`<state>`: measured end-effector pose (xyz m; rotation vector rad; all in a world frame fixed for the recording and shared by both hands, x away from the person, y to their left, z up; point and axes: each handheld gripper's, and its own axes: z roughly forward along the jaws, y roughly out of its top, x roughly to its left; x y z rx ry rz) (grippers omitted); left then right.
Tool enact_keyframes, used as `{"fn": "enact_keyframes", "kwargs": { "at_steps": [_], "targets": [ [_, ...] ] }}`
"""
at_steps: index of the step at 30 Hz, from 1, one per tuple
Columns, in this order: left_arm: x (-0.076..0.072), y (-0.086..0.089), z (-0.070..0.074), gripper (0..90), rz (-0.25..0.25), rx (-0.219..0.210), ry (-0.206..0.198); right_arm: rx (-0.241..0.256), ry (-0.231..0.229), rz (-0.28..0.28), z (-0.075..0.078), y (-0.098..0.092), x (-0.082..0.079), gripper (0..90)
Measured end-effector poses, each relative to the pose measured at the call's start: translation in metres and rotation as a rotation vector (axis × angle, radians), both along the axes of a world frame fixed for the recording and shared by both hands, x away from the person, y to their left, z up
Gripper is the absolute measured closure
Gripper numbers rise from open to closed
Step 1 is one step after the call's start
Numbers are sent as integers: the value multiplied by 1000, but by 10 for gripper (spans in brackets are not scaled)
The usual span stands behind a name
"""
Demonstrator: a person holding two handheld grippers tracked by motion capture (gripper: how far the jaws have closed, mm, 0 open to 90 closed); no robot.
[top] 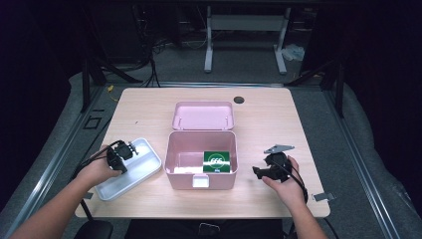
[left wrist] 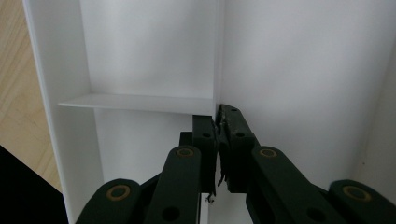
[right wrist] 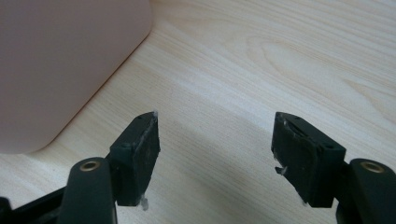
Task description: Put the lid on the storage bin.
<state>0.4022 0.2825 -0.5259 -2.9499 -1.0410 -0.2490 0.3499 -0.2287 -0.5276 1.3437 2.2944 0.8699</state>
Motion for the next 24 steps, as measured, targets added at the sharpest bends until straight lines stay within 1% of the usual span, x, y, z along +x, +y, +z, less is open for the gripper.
{"fn": "enact_keyframes", "kwargs": {
  "at_steps": [2, 4, 6, 8, 11, 14, 16, 24],
  "targets": [
    [0, 1, 2, 869, 12, -11, 7, -2, 1, 2, 0, 0, 0, 318],
    [0, 2, 5, 878, 10, -21, 11, -4, 2, 0, 0, -1, 0, 318],
    [-1, 2, 9, 888, 10, -24, 4, -6, 1, -1, 0, -1, 0, 318],
    [-3, 1, 12, 891, 3, -12, -4, -7, 1, 0, 0, -1, 0, 318],
    [-4, 0, 14, 891, 0, -13, 2, -6, 0, -1, 0, -1, 0, 318],
    [-6, -2, 17, 891, -10, -1, 2, -6, -1, -3, 0, -1, 0, 318],
    [-7, -3, 19, 891, -15, -3, 7, -13, -4, -8, 0, -1, 0, 318],
    [-10, -3, 37, 891, -22, 5, -15, -14, -6, -9, 0, -2, 1, 318]
  ]
}}
